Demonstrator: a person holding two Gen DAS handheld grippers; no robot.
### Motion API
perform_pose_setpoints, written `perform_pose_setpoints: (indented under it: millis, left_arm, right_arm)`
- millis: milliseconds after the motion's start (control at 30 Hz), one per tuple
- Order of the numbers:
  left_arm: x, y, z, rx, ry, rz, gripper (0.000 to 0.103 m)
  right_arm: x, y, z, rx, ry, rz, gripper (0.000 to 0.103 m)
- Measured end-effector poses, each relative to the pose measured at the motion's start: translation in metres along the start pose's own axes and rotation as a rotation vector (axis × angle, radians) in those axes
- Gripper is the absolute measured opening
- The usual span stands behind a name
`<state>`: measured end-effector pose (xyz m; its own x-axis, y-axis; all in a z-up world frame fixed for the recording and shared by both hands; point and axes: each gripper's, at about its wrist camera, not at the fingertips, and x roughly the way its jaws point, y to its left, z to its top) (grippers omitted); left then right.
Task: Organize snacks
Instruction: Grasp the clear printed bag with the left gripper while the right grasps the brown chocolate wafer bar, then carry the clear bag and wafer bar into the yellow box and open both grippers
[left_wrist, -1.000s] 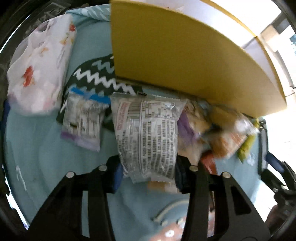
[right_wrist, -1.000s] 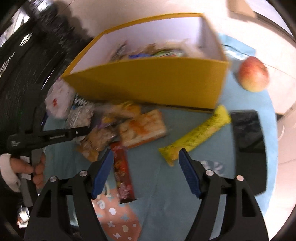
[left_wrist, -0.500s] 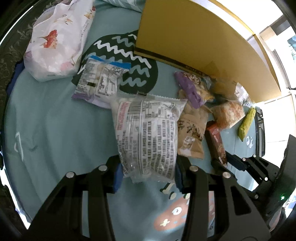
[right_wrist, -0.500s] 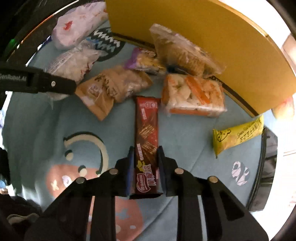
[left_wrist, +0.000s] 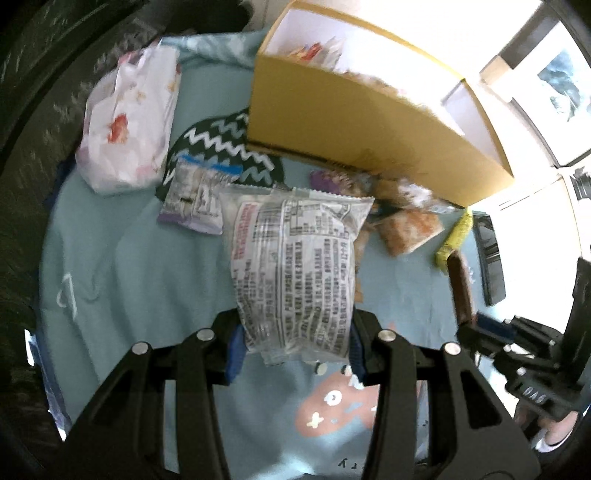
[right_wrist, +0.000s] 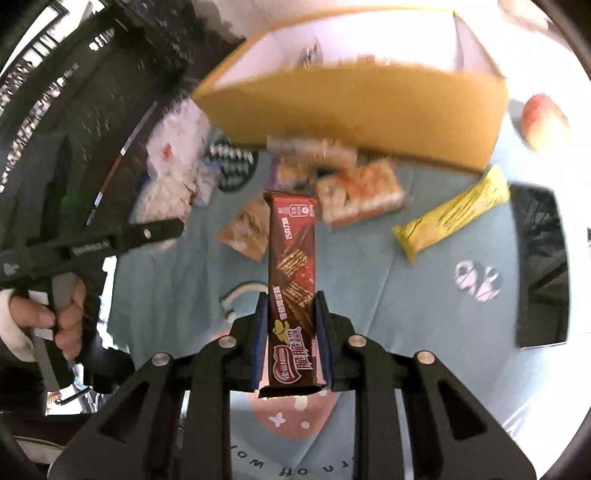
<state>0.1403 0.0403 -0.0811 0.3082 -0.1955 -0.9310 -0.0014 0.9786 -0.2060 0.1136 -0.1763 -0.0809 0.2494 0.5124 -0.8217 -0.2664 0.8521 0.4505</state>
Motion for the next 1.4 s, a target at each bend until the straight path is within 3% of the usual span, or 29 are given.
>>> perform_pose_setpoints:
  millis: [200,367,533,700,767,800,833,867,900,1000,1400]
  left_arm:
    - [-0.038,-0.023,0.024,0.067,-0.091,-0.027,0.045]
    - [-0.062,-0.051,0.075,0.117,-0.184,-0.052,0.045]
    - [-0.052,-0.082,0.132,0.16,-0.206,-0.034,0.045]
    - [-0.025,-0.098,0.169,0.173,-0.177,-0.034,0.046]
    - [-0.007,-0.096,0.181,0.139,-0.148,-0.031,0.054]
    - [-0.002,-0.095,0.184,0.119,-0.148,-0.02,0.078]
    - [0.001,-0.093,0.185,0.094,-0.164,0.011,0.096]
    - [0.0,-0.092,0.183,0.083,-0.189,0.033,0.097]
    - [-0.002,-0.092,0.18,0.093,-0.218,0.034,0.097]
    - [0.002,-0.088,0.171,0.128,-0.184,0.032,0.097]
    - [-0.005,-0.058,0.115,0.066,-0.124,0.053,0.097]
  right_arm:
    - [-0.064,-0.001,0.035,-0.029,-0.184,-0.027,0.024]
    - [-0.092,-0.009,0.079,-0.036,-0.3,-0.072,0.024]
    - [-0.085,-0.021,0.128,-0.03,-0.348,-0.117,0.024]
    - [-0.052,-0.033,0.165,-0.023,-0.321,-0.158,0.024]
    - [-0.044,-0.041,0.172,0.008,-0.332,-0.174,0.027]
    - [-0.037,-0.048,0.176,0.044,-0.328,-0.197,0.031]
    - [-0.037,-0.053,0.177,0.078,-0.325,-0.217,0.044]
    - [-0.04,-0.06,0.174,0.128,-0.34,-0.241,0.057]
    - [-0.045,-0.065,0.168,0.158,-0.378,-0.235,0.061]
    - [-0.048,-0.07,0.155,0.143,-0.374,-0.219,0.062]
    - [-0.051,-0.074,0.098,0.185,-0.286,-0.208,0.062]
